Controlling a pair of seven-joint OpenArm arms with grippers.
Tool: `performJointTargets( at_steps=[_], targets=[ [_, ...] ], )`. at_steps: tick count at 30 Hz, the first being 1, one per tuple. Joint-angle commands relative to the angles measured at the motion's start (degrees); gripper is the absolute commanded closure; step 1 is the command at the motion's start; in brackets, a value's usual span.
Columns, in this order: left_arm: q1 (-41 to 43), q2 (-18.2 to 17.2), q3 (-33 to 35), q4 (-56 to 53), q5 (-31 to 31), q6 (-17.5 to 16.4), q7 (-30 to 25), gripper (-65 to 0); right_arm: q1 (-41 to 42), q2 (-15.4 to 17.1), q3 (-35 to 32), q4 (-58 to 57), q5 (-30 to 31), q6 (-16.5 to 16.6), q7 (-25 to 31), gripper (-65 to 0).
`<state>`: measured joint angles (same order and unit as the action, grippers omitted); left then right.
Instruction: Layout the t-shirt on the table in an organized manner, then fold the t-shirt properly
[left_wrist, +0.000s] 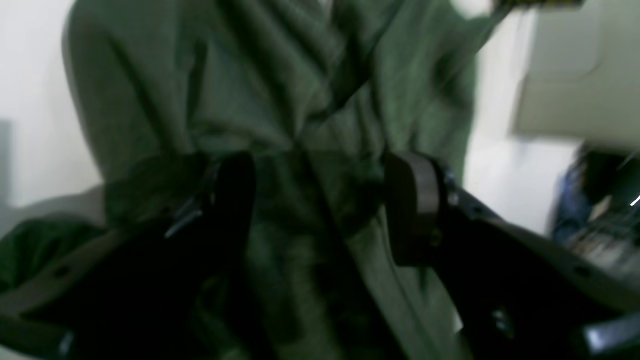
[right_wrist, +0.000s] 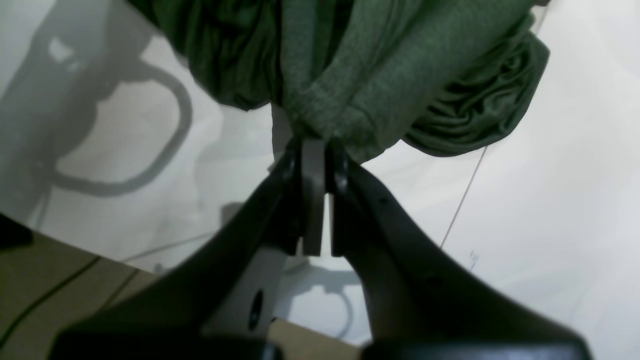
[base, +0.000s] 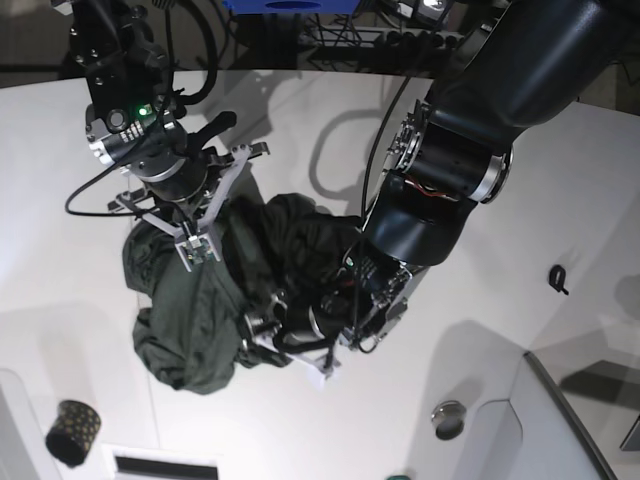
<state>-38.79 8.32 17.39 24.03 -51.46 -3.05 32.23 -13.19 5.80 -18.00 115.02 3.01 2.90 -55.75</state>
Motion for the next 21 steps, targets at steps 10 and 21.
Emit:
performJointTargets(
  at_steps=[10, 21],
  targets=[
    [-2.58, 0.68, 1.65, -0.34, -0.80, -3.59, -2.82, -39.7, -1.80, 0.13, -3.50, 1.07, 0.20, 5.06, 5.50, -0.2],
    [-4.86, -4.23, 1.65, 4.76, -0.71, -3.59, -4.40, -26.2, -0.83, 1.19, -1.03, 0.54, -0.06, 5.06, 5.50, -0.2]
  ],
)
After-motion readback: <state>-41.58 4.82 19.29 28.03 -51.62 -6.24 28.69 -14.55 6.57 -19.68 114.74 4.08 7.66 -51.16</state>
